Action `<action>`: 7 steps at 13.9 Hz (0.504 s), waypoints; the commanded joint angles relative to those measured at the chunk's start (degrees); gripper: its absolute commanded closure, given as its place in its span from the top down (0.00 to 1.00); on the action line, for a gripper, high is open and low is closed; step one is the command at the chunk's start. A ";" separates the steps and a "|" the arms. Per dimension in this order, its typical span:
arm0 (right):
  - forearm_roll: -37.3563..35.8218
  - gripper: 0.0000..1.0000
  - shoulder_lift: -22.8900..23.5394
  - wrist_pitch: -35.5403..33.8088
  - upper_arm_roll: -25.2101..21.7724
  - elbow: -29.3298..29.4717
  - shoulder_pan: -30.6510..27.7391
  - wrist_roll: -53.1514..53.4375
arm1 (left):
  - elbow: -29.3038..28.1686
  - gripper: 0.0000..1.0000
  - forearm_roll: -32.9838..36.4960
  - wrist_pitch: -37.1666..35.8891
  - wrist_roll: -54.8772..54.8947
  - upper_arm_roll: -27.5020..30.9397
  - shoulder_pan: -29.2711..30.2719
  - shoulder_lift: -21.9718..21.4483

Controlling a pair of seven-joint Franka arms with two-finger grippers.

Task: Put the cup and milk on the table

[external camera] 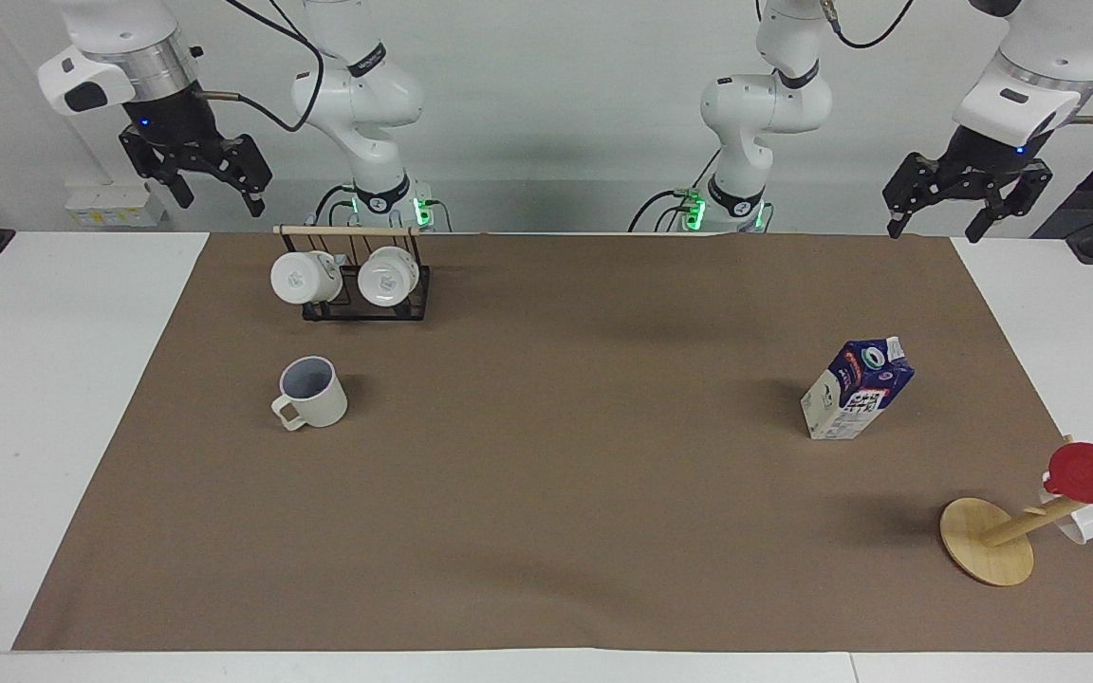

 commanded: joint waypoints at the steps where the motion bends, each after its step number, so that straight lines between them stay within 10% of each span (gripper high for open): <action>1: -1.07 1.00 3.15 -1.55 0.20 4.92 -0.06 -1.78 | 0.27 1.00 -0.70 -0.53 0.93 -0.04 0.22 -0.39; 7: -0.28 1.00 1.93 -0.49 0.20 3.09 -0.40 -1.60 | 0.27 1.00 -0.70 -0.53 0.75 -0.04 0.22 -0.30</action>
